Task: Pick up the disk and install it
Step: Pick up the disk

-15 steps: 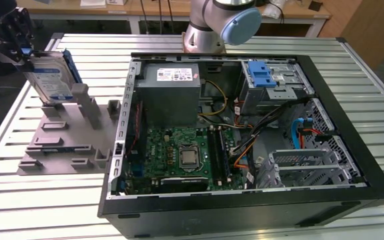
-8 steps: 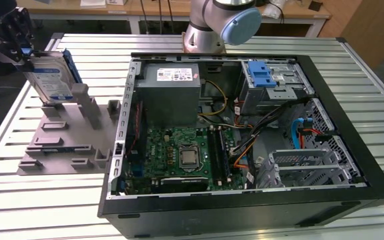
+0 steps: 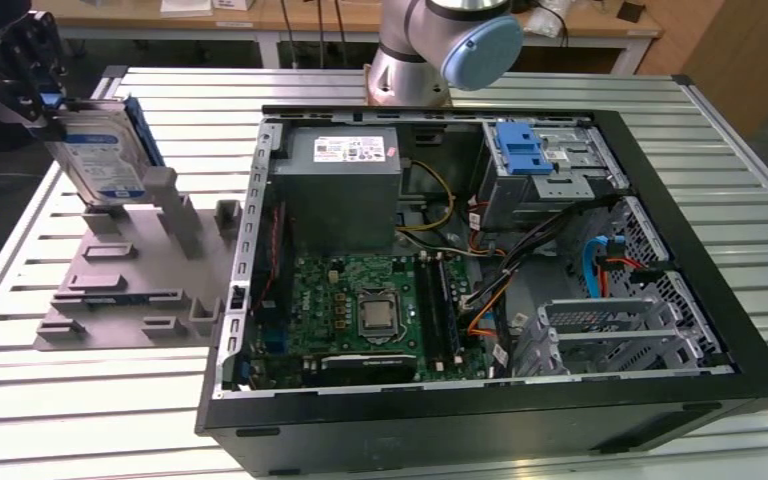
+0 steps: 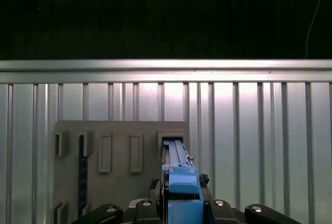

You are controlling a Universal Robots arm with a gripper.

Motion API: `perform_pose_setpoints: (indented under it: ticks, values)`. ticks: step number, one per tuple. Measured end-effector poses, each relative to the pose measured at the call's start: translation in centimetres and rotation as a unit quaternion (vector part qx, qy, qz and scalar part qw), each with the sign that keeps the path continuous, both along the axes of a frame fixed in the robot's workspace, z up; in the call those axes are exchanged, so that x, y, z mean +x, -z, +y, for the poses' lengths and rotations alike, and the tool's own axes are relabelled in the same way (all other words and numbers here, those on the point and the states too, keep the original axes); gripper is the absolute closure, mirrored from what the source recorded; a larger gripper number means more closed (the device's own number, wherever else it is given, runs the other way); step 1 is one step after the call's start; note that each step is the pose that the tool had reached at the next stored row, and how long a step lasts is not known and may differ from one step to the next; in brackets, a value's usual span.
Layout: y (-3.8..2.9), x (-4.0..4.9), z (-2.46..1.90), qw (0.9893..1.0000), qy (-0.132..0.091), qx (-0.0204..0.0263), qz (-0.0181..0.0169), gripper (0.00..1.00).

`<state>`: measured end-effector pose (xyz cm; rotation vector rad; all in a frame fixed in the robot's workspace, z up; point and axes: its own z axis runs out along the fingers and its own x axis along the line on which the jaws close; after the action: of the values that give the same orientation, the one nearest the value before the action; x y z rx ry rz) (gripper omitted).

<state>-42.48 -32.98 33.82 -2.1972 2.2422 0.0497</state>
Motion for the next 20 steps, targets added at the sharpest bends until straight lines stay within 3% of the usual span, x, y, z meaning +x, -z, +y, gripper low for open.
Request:
perform_pose_setpoints:
  ticks: [12,20]
  values:
    - [-1.31,0.0,0.0,1.0,0.0,0.0,0.0,0.64]
    - [-1.85,0.0,0.0,1.0,0.0,0.0,0.0,0.64]
